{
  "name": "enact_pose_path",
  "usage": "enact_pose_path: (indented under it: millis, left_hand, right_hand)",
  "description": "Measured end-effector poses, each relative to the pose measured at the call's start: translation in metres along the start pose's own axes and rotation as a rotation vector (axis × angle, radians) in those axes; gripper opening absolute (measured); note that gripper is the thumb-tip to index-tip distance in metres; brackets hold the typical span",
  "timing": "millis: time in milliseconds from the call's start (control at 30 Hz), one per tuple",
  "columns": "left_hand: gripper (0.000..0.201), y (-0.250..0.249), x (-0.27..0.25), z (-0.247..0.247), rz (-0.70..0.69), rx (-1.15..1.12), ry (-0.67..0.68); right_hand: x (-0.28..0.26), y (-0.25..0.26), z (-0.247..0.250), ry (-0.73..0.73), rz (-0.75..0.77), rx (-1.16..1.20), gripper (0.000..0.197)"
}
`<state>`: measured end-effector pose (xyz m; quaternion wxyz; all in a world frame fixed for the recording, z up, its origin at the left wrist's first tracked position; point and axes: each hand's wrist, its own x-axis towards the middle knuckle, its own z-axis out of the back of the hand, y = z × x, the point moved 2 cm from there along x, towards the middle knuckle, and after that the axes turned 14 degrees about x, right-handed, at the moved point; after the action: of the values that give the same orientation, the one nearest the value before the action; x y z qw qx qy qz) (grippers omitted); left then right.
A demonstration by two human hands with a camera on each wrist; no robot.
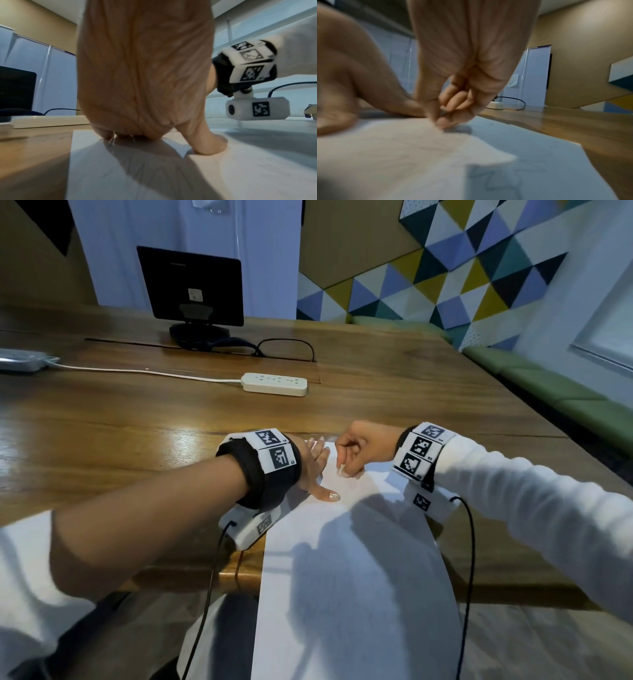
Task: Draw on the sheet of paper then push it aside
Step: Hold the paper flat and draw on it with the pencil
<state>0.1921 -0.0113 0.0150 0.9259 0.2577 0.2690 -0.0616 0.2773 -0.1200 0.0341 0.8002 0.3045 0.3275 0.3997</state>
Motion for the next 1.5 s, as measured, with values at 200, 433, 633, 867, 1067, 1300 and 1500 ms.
enact_pose_path:
  millis: [200, 433, 633, 867, 1067, 1300, 1500]
  left_hand:
    - [0.099, 0.003, 0.0, -0.002, -0.007, 0.008, 0.002]
    - [0.101, 0.006, 0.002, -0.004, -0.023, 0.004, 0.001]
    - [0.1, 0.005, 0.004, -0.004, -0.027, 0.02, 0.009]
    - [0.1, 0.005, 0.002, -0.007, -0.028, -0.027, -0.027]
    - [0.098, 0.003, -0.004, 0.0, -0.012, 0.002, -0.016]
    - [0.094, -0.007, -0.009, 0.01, 0.035, 0.086, -0.002]
    - [0.09, -0.008, -0.009, 0.01, 0.044, 0.126, -0.006]
  right_hand:
    - [0.004, 0.001, 0.0, -0.038, 0.015, -0.069, 0.014]
    - [0.011, 0.005, 0.0, -0.036, 0.013, -0.097, 0.01]
    - [0.013, 0.005, 0.003, -0.117, 0.029, -0.121, 0.009]
    - [0.002, -0.004, 0.013, -0.083, -0.02, -0.098, 0.013]
    - [0.0, -0.005, 0.011, -0.038, -0.011, -0.054, 0.013]
    - [0.003, -0.004, 0.011, -0.052, 0.0, -0.06, 0.011]
    - [-0.001, 0.0, 0.009, 0.07, -0.036, -0.051, 0.014]
